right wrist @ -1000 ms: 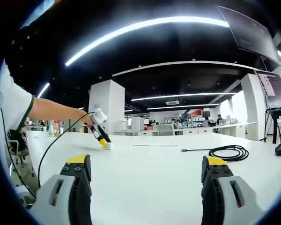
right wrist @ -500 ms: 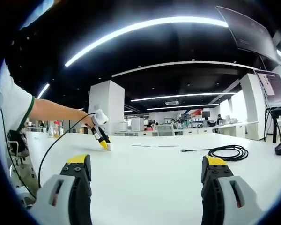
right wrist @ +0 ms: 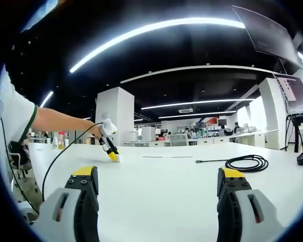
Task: Plug the desk Type‑C cable into the charger adapter.
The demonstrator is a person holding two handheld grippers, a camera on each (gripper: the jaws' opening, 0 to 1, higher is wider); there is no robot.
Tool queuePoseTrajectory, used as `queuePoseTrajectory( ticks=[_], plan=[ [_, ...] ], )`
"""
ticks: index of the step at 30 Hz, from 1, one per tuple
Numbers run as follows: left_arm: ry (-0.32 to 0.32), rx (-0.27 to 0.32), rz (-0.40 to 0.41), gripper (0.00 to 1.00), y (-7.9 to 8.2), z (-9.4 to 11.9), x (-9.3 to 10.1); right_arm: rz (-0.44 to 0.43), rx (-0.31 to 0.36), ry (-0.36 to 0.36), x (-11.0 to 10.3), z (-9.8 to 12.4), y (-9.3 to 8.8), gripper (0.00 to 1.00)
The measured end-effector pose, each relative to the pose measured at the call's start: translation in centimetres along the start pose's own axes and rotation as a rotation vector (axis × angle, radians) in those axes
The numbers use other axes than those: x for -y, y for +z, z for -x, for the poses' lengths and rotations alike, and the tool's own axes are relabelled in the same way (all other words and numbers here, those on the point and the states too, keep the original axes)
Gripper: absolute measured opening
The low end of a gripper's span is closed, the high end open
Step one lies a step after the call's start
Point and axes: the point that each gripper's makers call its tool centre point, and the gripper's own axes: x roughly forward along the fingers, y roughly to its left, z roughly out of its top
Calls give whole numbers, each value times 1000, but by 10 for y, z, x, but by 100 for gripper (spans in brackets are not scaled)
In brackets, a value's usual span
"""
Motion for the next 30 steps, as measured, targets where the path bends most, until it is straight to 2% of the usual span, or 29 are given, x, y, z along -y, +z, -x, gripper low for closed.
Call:
queuePoseTrajectory(
  ticks=[10,17,30],
  plan=[
    [19,28,26,25,1,2,-6,-3,2,-1,0,0,0,99],
    [15,39,53,25,2,8,-3,-7,-1,4,-1,-1,-2,99],
    [15,18,37,25,-11,14,24,-10,1,17,-6,-3,-2,99]
  ],
)
